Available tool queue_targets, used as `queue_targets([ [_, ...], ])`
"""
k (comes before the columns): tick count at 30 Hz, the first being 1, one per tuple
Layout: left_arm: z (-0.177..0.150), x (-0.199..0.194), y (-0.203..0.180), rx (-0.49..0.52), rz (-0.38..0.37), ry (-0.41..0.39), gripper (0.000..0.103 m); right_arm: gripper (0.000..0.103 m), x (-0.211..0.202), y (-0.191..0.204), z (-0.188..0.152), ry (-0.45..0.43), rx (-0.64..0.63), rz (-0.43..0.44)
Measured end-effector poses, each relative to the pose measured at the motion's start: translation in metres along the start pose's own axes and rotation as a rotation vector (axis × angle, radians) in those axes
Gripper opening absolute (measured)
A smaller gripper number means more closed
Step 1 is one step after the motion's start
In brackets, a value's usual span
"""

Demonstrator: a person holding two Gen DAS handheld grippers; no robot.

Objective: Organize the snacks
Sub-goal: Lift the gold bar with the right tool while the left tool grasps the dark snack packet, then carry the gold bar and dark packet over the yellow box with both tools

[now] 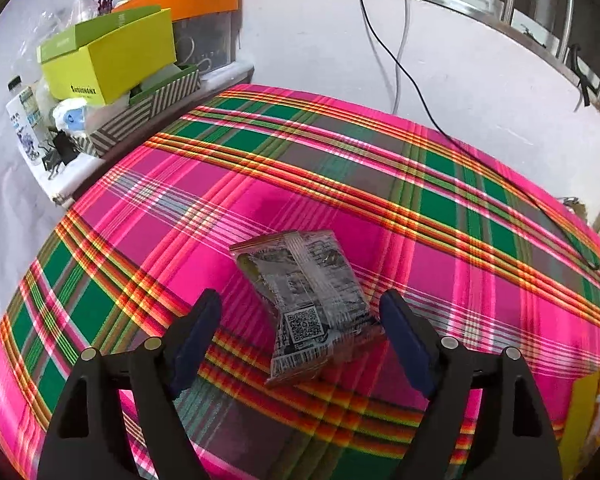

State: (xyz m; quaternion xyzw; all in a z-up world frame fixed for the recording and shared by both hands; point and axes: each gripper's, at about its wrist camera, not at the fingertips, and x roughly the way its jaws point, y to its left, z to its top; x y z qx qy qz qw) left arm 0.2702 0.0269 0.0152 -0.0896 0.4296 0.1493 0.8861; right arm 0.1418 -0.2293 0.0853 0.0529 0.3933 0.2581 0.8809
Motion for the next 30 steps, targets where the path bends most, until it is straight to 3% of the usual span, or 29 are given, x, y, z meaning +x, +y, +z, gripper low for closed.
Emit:
queue_targets([
  [6, -0.001, 0.008, 0.009, 0.001, 0.046, 0.003, 0.081, 0.02, 0.0, -0.002, -0.001, 0.001, 0.002, 0.006],
  [8, -0.001, 0.016, 0.011, 0.011, 0.036, 0.033, 0.083, 0.02, -0.001, -0.001, -0.001, 0.0, 0.005, 0.006],
  [17, 0.004, 0.015, 0.015, 0.066, 0.004, 0.031, 0.082, 0.02, -0.003, -0.001, -0.001, -0.001, 0.005, -0.001],
  [19, 0.003, 0.013, 0.015, 0.086, -0.008, 0.03, 0.07, 0.02, -0.004, -0.001, -0.001, -0.002, 0.006, -0.004],
  [20, 0.002, 0.011, 0.015, 0.098, -0.011, 0.024, 0.053, 0.02, -0.005, -0.001, -0.001, -0.004, 0.006, -0.006],
  [22, -0.003, 0.004, 0.013, 0.105, 0.005, 0.026, 0.052, 0.02, -0.007, -0.002, -0.002, -0.006, 0.01, -0.009],
  [30, -0.015, -0.005, 0.03, 0.105, -0.064, 0.021, 0.049, 0.02, -0.017, 0.0, -0.01, -0.008, 0.02, -0.021],
])
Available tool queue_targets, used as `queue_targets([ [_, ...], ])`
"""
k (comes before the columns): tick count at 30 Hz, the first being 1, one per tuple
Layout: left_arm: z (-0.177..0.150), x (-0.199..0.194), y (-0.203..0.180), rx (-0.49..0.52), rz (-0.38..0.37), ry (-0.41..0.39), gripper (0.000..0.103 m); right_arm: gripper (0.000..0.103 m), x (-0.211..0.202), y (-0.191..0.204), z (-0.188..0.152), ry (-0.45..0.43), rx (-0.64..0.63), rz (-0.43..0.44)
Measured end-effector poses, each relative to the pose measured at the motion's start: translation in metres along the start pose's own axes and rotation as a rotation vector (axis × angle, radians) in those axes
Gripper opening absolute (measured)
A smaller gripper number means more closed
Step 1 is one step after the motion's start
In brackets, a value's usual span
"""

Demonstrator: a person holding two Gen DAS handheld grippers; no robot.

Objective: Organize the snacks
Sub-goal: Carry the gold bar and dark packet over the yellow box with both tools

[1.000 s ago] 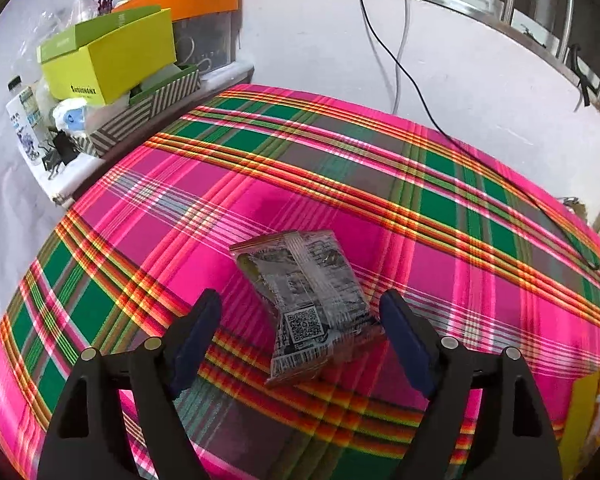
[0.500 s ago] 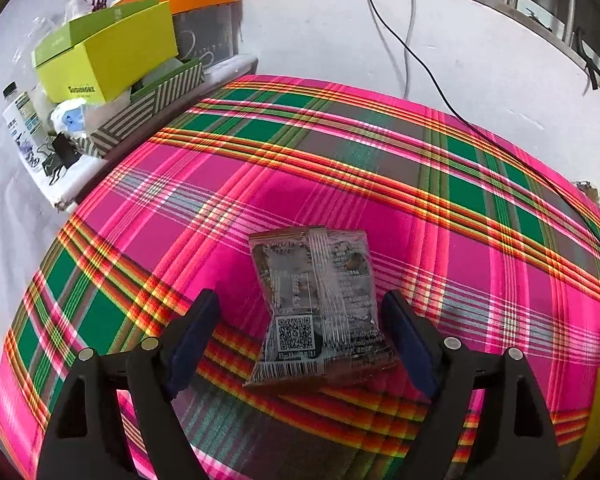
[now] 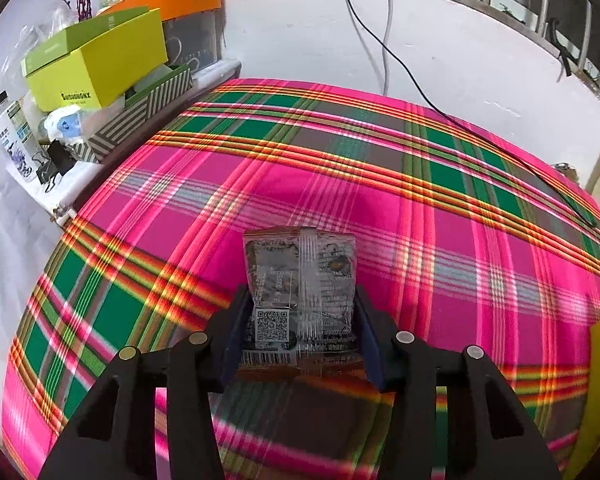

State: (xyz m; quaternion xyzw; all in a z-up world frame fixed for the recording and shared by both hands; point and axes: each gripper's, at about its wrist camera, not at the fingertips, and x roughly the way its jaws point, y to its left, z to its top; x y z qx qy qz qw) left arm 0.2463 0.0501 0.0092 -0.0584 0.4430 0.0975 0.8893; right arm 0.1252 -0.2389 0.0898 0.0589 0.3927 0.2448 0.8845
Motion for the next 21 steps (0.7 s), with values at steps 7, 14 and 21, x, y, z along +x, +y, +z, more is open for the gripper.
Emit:
queue_targets([
  [7, -0.025, -0.039, 0.01, 0.008, -0.095, -0.043, 0.049, 0.02, -0.013, 0.002, -0.011, -0.013, 0.009, -0.013],
  [14, -0.063, -0.091, 0.005, 0.06, -0.185, -0.077, 0.049, 0.02, -0.031, 0.0, -0.025, -0.035, 0.035, -0.033],
  [21, -0.096, -0.137, -0.004, 0.092, -0.254, -0.097, 0.049, 0.02, -0.06, -0.005, -0.045, -0.062, 0.076, -0.057],
])
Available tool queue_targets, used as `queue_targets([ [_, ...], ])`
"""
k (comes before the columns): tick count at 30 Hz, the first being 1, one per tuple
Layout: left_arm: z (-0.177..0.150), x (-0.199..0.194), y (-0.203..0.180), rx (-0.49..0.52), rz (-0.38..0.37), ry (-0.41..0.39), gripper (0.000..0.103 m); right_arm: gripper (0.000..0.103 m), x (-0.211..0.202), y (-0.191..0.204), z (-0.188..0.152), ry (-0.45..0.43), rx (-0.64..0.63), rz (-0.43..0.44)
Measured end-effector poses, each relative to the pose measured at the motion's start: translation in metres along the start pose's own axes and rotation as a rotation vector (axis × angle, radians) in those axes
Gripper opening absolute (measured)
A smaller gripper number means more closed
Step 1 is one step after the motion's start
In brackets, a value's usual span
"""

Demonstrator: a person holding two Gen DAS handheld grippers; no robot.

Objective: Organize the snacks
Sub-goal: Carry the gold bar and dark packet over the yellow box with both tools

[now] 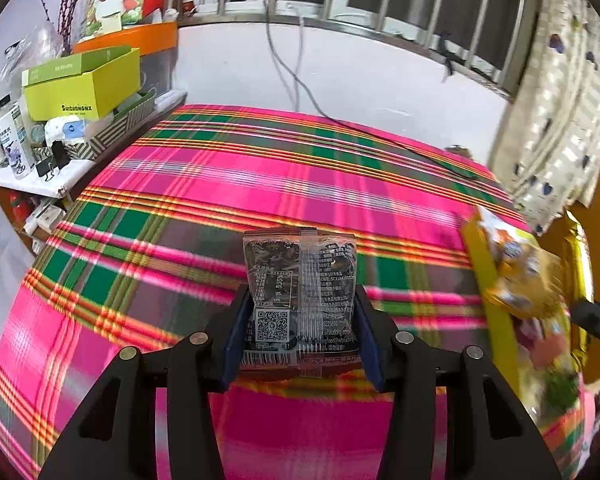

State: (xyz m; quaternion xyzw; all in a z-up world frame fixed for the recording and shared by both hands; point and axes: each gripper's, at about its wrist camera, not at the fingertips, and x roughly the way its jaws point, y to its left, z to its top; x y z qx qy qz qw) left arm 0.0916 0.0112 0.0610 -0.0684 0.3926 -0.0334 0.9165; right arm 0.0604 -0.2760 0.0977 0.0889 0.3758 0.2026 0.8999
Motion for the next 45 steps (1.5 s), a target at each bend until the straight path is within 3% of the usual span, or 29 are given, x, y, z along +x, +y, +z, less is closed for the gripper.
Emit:
queue_targets([
  [20, -0.045, -0.074, -0.095, 0.171, -0.195, -0.024, 0.049, 0.02, -0.073, -0.027, -0.04, -0.081, 0.081, -0.071],
  [45, -0.048, -0.081, -0.143, 0.247, -0.246, -0.009, 0.049, 0.02, -0.095, -0.061, -0.05, -0.112, 0.149, -0.084],
])
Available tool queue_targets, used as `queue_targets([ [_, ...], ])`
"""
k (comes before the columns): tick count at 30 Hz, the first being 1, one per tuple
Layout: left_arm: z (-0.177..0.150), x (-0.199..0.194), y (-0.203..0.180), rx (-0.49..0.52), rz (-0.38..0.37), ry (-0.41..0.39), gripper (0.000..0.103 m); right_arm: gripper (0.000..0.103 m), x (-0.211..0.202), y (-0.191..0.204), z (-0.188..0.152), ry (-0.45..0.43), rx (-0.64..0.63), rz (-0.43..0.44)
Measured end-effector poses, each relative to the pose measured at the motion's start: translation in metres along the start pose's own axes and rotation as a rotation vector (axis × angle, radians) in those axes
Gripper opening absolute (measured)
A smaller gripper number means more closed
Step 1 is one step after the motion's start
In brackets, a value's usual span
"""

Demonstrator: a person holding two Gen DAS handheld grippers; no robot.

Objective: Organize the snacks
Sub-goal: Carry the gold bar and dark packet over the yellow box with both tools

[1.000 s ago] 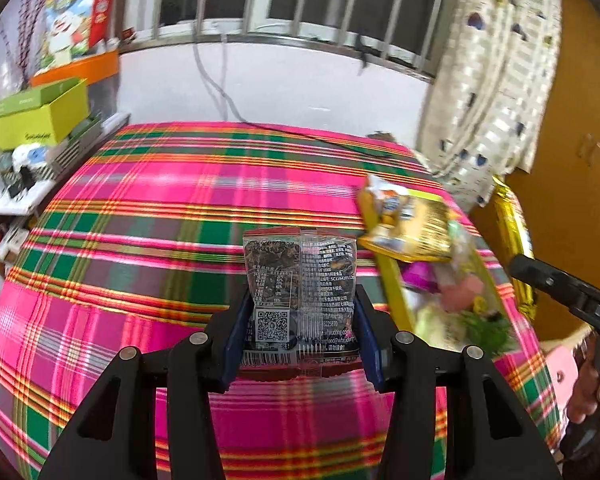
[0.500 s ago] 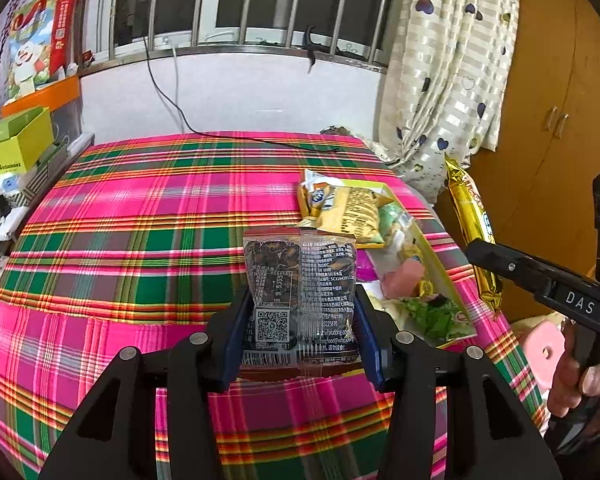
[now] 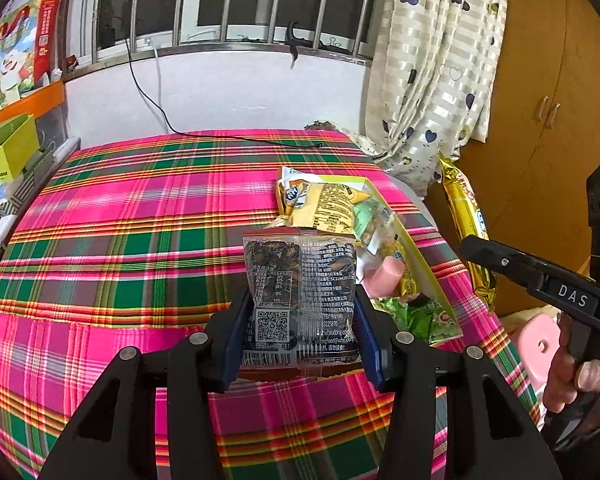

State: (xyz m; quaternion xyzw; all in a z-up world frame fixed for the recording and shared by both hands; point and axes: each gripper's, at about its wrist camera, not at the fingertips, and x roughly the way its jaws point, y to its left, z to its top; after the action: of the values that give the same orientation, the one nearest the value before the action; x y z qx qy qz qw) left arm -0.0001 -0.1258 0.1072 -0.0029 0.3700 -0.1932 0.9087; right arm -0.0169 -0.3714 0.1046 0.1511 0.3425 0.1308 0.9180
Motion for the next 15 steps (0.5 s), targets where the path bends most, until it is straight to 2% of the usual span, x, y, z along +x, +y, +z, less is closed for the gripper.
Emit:
queue_targets([
  [15, 0.0, 0.027, -0.005, 0.016, -0.032, 0.044, 0.049, 0.02, 0.045, -0.026, 0.008, 0.053, 0.079, -0.033],
])
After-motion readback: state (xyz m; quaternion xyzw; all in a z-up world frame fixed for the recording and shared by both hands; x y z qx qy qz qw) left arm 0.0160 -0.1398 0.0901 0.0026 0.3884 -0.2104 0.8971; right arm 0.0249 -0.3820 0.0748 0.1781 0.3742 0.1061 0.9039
